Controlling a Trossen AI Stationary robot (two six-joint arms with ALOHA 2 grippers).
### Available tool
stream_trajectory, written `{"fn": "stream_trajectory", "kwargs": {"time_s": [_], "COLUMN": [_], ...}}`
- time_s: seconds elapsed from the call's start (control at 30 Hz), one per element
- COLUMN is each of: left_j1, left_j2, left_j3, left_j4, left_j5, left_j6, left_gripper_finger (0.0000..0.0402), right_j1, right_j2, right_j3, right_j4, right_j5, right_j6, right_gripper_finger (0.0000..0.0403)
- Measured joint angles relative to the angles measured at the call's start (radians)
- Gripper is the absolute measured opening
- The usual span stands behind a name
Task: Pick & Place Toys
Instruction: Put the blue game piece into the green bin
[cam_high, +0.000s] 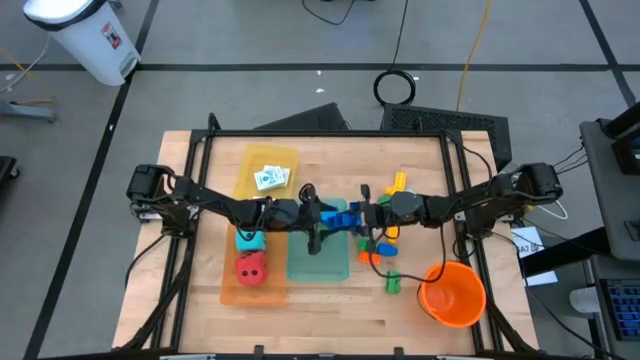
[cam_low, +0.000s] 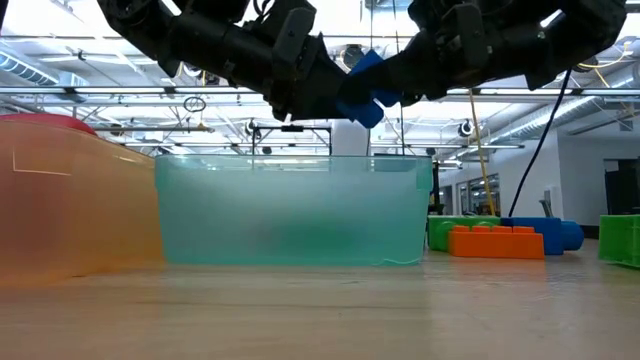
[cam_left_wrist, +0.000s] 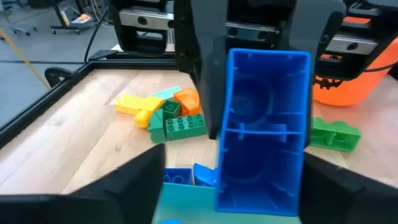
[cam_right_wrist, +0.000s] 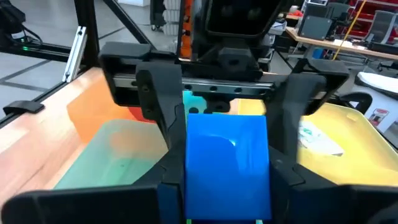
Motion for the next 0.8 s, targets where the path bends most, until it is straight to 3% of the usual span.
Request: {"fn": "stream_trajectory", "kwargs": {"time_s": [0.2, 0.23, 0.43, 0.67, 0.8], "left_j1": [0.0, -0.001, 0.002, 0.003, -0.006], "left_j2": [0.0, 0.0, -0.019, -0.11, -0.113], "left_j3": [0.0, 0.0, 0.002, 0.0, -0.001], "left_j4": [0.003, 0.003, -0.013, -0.342, -0.489], "left_j5": [0.012, 0.013, 0.022, 0.045, 0.182], "left_j6": [-0.004, -0.001, 0.008, -0.045, -0.096], "left_gripper_finger": [0.014, 0.013, 0.0132, 0.0132, 0.0132], "right_j1": [-0.002, -0.001, -0.001, 0.0, 0.0], "right_j2": [0.0, 0.0, -0.065, -0.273, -0.354], "right_j3": [0.0, 0.0, 0.003, 0.0, 0.0], "right_j4": [-0.001, -0.004, -0.097, -0.373, -0.438], "right_j5": [0.005, 0.006, 0.028, 0.054, 0.054], "right_j6": [0.006, 0.01, 0.011, 0.008, 0.009], "right_gripper_finger": [0.0105, 0.0106, 0.0134, 0.017, 0.0175]}}
